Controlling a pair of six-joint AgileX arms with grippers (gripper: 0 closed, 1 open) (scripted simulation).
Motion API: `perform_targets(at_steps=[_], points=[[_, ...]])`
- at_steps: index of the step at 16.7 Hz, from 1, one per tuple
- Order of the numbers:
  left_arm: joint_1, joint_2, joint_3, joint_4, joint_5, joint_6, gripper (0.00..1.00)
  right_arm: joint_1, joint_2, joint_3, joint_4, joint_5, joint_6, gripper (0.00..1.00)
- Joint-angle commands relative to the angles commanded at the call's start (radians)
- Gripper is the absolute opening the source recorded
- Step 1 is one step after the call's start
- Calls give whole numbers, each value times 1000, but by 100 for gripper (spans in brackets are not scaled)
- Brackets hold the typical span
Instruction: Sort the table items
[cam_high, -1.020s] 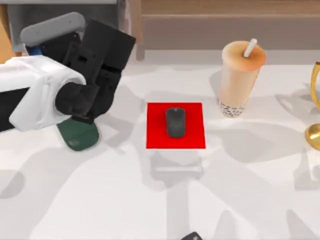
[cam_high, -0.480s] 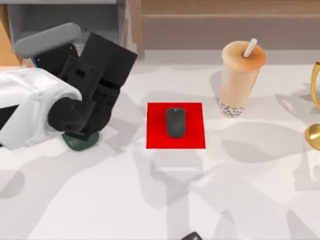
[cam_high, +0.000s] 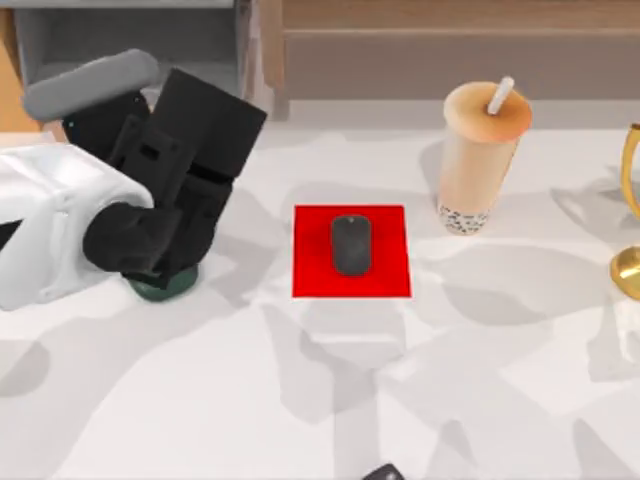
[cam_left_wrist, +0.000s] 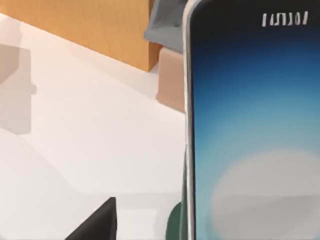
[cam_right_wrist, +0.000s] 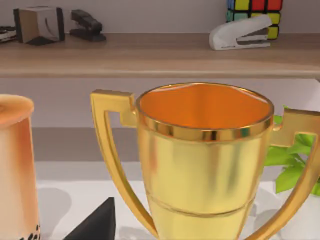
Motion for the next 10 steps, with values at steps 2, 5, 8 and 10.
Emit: perform_targets(at_steps=[2,5,8,10], points=[[22,-75,-43,30,74,22,100,0,0,0,0,0,0,100],[78,-264,-143,95,250,86,100,0,0,0,0,0,0,100],[142,-535,-278,165,467,185,100,0,0,0,0,0,0,100],[200,-740,-390,200,606,272,100,0,0,0,0,0,0,100]])
